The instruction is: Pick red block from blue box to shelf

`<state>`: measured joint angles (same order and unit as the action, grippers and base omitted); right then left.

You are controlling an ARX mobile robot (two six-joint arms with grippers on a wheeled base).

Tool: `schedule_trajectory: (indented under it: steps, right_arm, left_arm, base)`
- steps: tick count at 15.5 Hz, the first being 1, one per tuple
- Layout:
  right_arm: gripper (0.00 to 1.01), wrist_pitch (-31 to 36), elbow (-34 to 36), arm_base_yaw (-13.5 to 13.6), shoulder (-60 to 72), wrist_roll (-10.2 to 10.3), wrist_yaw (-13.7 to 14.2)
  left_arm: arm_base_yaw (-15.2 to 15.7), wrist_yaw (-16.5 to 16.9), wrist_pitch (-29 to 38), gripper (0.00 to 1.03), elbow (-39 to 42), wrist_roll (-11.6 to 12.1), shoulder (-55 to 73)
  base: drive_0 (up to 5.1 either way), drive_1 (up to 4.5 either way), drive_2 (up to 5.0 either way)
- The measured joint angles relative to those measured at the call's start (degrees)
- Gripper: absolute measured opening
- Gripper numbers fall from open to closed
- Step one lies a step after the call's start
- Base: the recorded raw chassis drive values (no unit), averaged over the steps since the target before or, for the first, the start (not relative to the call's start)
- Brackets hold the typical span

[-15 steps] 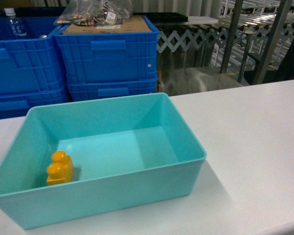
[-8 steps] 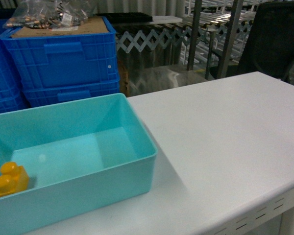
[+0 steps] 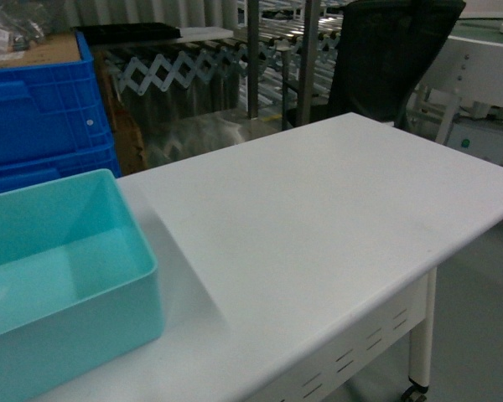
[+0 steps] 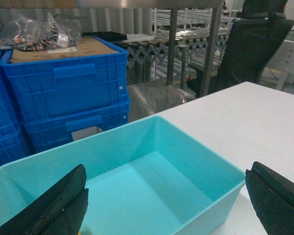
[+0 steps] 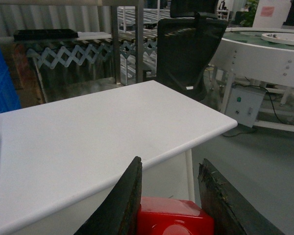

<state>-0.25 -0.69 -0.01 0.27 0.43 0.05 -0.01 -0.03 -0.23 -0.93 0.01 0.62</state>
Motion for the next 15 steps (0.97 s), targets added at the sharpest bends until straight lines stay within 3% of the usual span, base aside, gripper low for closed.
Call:
schedule_trajectory:
  steps: [15]
  right_arm:
    - [0.28,0.0,0.0,0.0,0.0,0.0,0.0]
  left_arm:
    - [0.0,0.0,0.0,0.98,0.0,0.0,0.0]
  base:
    - [-1.6,-1.58,-1.6]
